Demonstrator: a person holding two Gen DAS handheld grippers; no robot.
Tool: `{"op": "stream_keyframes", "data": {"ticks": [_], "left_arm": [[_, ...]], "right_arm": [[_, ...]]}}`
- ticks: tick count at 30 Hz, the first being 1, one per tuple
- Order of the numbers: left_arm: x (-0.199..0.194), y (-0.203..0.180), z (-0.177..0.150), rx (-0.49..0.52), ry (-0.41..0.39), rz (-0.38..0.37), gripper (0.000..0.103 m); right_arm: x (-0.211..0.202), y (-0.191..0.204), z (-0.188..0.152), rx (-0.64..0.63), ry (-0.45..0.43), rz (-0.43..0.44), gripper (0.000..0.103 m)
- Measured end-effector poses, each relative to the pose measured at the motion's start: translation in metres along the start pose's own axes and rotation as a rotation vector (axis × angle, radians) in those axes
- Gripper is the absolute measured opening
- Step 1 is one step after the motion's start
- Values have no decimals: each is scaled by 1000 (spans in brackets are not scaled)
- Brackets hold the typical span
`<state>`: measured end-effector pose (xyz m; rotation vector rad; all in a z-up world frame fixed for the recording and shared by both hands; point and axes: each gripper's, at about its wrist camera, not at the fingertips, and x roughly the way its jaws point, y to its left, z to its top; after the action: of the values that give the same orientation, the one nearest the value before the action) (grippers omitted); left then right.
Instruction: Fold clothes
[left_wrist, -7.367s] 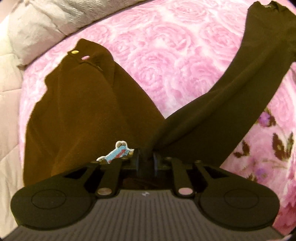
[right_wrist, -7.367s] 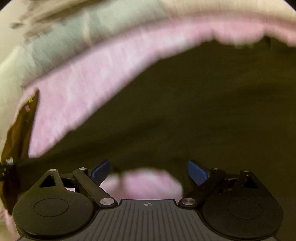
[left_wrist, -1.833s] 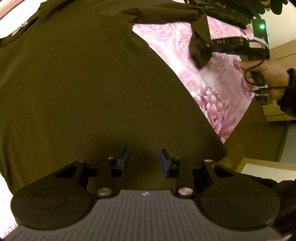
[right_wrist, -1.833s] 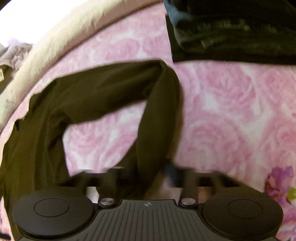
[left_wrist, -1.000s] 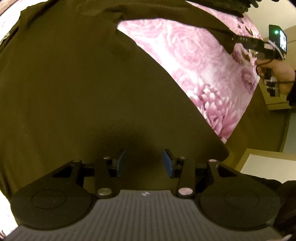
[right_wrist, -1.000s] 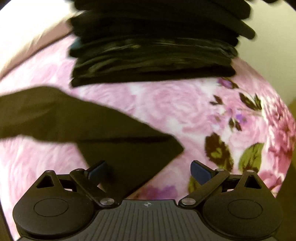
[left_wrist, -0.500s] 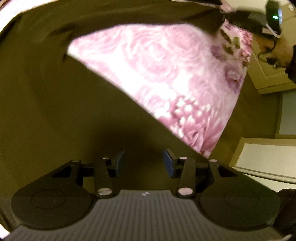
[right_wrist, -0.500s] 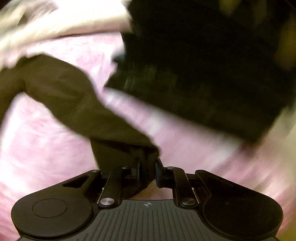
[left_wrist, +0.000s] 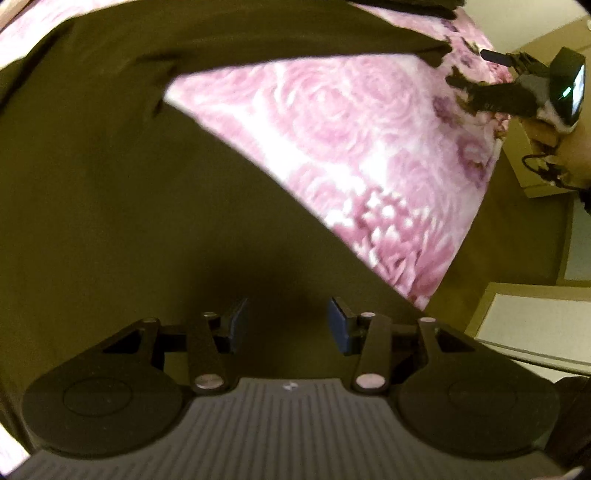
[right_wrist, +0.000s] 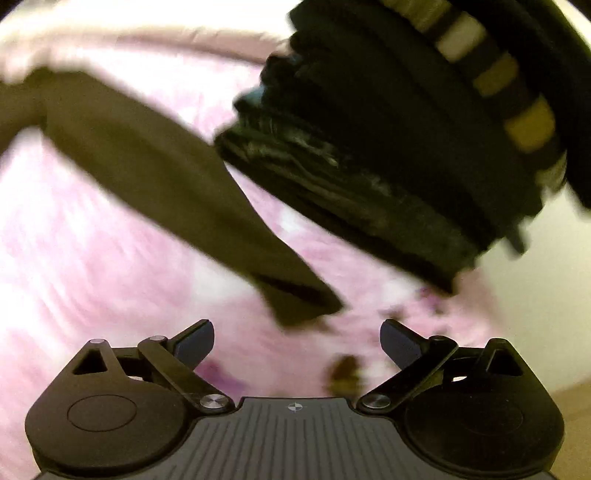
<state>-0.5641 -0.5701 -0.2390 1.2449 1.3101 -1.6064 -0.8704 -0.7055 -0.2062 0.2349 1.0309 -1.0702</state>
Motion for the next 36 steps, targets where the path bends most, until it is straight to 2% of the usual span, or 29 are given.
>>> {"op": "stream_keyframes", "data": {"ticks": [2,5,8,9,10,12,13,17,18,19,20,22,24,26,28,29,30,32,33,34,36], "left_arm": [[-1,4,-7,-21,0,3,41],[-3,8,-13,-47,-8,1,43],[-2,11,-16,-70,-9,-6,44],[-1,11,-16,-71,-5,-6,44],[0,10,-16,-70,-1,-5,44],[3,9,-13,-73,5,-10,44],[5,8,-11,-73,7,-14,44],[9,4,0,-55,9,-22,45],[10,3,4,-51,8,-22,45],[9,3,6,-49,7,-23,45],[9,3,9,-47,6,-23,45],[9,2,13,-39,8,-22,46],[8,2,17,-30,10,-21,46],[8,2,20,-25,10,-21,46],[9,2,23,-25,7,-26,46],[10,2,24,-24,7,-28,46],[11,1,25,-20,8,-31,46],[12,0,26,-11,10,-34,46],[12,-1,25,-6,12,-34,46],[11,-1,24,-3,10,-33,46],[10,1,21,-11,10,-32,46]], "right_arm": [[1,-8,15,192,-35,76,99],[18,-43,34,516,-58,115,98],[41,-87,31,933,10,158,96],[49,-102,26,1094,42,179,85],[53,-114,16,1266,82,209,79],[56,-120,-3,1523,118,270,79],[59,-120,-7,1575,132,294,79],[71,-116,-14,1637,148,306,79],[74,-116,-15,1646,148,301,75],[77,-117,-17,1656,149,296,39],[80,-117,-18,1665,150,291,18],[73,-121,-12,1643,115,320,16],[51,-126,9,1495,-31,344,15],[15,-123,29,1282,-233,356,15],[-13,-107,34,1089,-312,307,15],[-17,-99,26,1063,-293,276,15],[-13,-92,13,1084,-237,241,15],[4,-83,-15,1175,-81,165,44],[10,-80,-29,1223,-2,119,76],[10,-79,-41,1267,8,95,79],[8,-77,-46,1271,10,115,79]]}}
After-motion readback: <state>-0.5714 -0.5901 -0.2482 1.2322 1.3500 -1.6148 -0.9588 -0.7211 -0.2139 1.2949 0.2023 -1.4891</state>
